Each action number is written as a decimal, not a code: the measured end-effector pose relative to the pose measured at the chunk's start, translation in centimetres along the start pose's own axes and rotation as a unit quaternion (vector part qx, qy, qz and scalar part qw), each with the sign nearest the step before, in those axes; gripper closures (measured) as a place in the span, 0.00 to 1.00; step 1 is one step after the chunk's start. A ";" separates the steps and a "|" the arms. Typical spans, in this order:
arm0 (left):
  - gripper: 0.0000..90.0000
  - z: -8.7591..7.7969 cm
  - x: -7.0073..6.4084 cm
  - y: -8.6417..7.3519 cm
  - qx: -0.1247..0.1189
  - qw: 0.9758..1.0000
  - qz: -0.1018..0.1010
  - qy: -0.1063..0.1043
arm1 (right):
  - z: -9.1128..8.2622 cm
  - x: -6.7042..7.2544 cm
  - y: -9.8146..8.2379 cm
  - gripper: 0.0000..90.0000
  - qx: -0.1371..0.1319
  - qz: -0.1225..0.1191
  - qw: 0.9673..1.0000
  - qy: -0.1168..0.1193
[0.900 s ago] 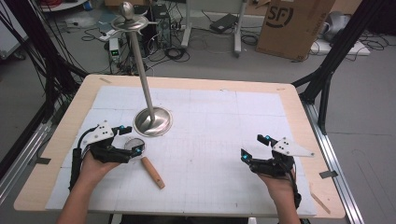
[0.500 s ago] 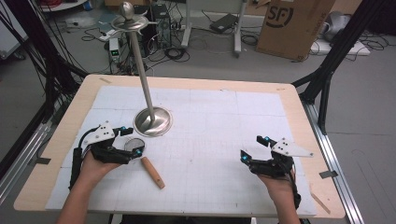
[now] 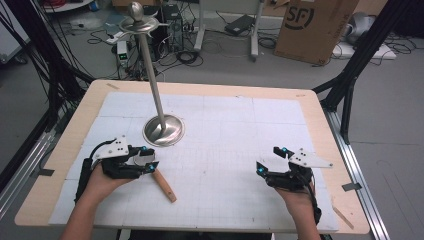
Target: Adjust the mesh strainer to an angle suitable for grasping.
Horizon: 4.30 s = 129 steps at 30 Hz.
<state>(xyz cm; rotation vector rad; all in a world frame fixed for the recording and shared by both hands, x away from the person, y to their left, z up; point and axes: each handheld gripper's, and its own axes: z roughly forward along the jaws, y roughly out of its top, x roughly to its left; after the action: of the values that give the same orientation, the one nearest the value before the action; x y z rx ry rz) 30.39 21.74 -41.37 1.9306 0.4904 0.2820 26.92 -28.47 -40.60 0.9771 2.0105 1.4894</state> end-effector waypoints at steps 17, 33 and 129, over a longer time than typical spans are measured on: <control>0.96 0.8 -1.3 -0.9 0.083 0.994 0.028 -0.065 | 1.0 0.2 0.1 0.16 0.011 0.001 1.000 0.005; 1.00 2.2 -2.4 -1.5 0.143 0.982 0.059 -0.107 | 1.4 0.3 0.1 0.16 0.016 -0.003 1.000 0.012; 1.00 3.4 -0.9 -1.3 0.157 0.983 -0.040 0.086 | 2.4 0.5 -0.6 0.16 0.055 0.001 0.998 0.004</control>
<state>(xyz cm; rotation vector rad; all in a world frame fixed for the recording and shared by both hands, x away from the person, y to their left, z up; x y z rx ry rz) 30.78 18.98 -43.91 2.1958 0.7626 0.3363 28.14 -26.74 -41.91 1.0190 2.1167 1.3978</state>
